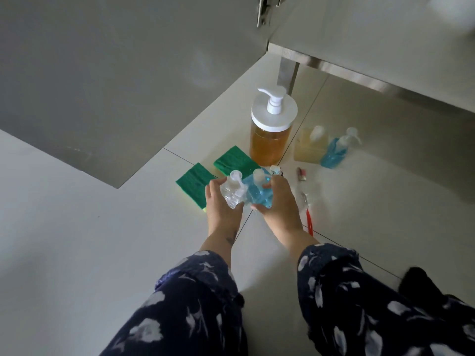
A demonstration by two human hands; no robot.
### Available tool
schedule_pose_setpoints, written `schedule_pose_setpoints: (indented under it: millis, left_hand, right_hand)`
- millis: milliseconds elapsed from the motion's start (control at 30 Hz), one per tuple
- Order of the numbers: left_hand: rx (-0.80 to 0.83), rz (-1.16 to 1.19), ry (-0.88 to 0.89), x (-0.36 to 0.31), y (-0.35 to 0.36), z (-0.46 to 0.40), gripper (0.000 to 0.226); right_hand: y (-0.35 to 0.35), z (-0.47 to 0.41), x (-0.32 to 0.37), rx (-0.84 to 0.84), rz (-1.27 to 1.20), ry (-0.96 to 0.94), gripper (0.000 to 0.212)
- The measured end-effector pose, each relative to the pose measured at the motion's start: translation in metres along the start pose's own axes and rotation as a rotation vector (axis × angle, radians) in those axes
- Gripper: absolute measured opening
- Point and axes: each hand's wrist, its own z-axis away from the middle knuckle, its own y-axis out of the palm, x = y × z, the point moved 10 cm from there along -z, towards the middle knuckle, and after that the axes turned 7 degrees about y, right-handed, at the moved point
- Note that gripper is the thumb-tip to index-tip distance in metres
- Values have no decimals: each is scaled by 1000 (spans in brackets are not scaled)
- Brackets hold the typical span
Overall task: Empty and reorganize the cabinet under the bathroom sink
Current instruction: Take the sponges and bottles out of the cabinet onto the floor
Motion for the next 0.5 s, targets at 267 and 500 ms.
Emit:
schedule_pose_setpoints:
  millis: [267, 500]
  left_hand:
    - [20, -98, 14, -5, 0, 0, 55]
    - [-12, -104, 10, -8, 3, 21, 55]
  right_hand:
    - [-9, 17, 0, 14, 254, -141, 59]
    - [-9, 25, -9, 125, 375, -85, 66]
